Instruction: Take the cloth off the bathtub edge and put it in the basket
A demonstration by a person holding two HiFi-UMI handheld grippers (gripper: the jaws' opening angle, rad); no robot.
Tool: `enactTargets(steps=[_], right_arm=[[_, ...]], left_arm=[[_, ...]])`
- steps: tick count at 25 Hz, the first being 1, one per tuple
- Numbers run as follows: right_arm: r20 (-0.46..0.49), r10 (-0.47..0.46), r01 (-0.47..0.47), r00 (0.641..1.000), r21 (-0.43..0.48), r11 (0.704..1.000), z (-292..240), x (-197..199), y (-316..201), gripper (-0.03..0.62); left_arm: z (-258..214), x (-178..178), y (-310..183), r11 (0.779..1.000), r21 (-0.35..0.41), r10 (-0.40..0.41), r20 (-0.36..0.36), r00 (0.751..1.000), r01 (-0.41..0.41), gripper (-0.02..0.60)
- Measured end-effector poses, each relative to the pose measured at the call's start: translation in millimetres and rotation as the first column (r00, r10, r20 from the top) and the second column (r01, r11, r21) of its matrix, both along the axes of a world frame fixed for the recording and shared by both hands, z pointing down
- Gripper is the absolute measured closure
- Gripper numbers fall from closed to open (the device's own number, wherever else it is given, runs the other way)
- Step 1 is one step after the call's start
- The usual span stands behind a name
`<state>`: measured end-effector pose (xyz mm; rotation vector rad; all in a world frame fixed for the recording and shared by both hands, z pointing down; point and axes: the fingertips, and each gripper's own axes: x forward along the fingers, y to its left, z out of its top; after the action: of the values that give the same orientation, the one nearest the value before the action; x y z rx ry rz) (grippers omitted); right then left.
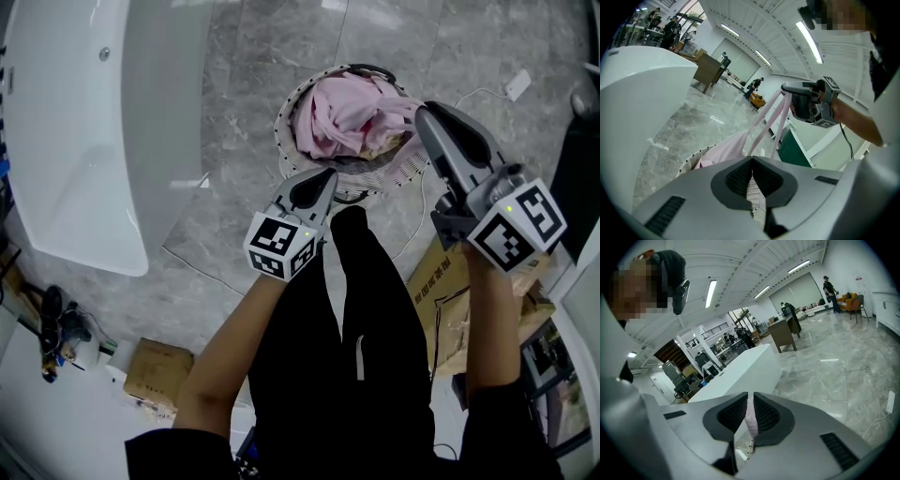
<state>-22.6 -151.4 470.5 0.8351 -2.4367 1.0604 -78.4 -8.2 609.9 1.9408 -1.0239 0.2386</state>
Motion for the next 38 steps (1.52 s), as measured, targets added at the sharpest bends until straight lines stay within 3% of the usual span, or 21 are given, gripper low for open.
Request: enactTargets(steps=[14,26,34,38], right_arm=[[0.013,0.021,-0.023,1.000,0.111,0.994,-40,-32,-55,0.540],[0.038,0.030,-0.035,0.999,0.128,0.991,-31,-47,-82,0.540],[0.009,0.051,-0.051,0.999,-0.028,0.998,62,-1,-20,0.540],[-0.100,0.039,-0.056,0.994,-0.171,0.984,134,23,21,0.539]], left_arm=[[-4,-17,0,1.000,0.005,-0.003,0.006,1.000,0.003,0.566],[2,-16,3,1.000,-0.009,-0.008,0.000,1.000,0.008,0.566],[15,-21,2,1.000,-0.023,-0.015,0.004,1.000,0.015,0.566],[27,-20,7,0.999,-0.045,-0.010,0.009,1.000,0.010,0.566]])
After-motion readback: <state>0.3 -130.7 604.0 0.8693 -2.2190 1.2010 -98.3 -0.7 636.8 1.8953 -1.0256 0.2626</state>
